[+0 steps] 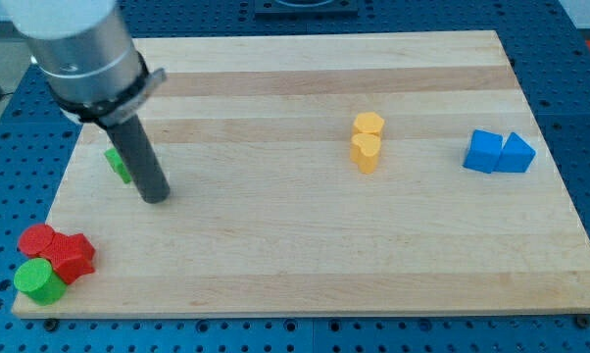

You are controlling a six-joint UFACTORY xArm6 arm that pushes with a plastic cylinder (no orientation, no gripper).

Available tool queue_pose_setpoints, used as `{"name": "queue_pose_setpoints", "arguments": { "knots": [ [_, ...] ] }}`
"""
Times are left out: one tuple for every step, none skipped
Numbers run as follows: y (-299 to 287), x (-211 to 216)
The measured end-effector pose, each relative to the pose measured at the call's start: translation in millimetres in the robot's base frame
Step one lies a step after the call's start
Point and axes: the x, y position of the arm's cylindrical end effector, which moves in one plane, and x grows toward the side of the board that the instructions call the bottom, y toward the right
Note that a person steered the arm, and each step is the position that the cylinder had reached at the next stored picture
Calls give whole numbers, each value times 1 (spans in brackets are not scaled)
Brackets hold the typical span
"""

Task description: Separate the red blocks from the green circle

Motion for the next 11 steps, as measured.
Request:
{"name": "queue_pose_setpoints", "arguments": {
  "knots": [
    [3, -7],
    [-11, -6],
    [1, 34],
    [2, 67],
    [-1, 99],
    [-15, 124],
    [-41, 125],
    [-56, 123],
    [-56, 105],
    [-61, 87],
    [-67, 80]
  ]
}}
